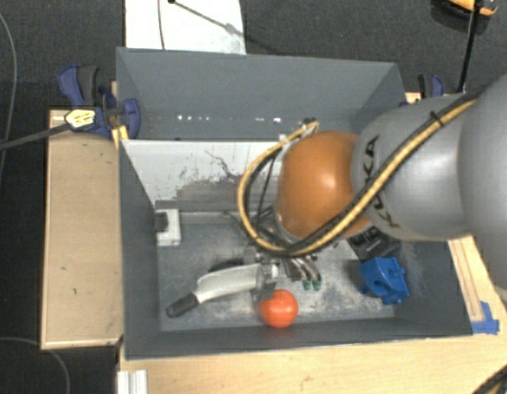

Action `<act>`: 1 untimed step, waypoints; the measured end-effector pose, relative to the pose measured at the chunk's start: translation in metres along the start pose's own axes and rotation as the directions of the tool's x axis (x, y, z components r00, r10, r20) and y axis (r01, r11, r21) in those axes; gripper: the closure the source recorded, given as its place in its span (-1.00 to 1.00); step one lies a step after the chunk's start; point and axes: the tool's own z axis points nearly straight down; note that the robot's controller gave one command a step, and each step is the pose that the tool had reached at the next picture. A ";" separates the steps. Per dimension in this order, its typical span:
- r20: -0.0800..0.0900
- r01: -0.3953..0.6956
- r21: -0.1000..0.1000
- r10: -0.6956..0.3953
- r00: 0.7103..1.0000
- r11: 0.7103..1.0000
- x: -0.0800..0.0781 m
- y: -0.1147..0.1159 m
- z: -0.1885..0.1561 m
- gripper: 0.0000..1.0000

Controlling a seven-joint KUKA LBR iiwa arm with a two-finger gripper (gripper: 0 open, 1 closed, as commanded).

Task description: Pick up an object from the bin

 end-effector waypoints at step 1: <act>0.002 0.055 0.000 -0.055 0.998 0.998 0.003 0.000 -0.131 1.00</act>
Offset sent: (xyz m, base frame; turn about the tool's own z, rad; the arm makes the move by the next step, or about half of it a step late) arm 0.0000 0.0000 0.0000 0.0000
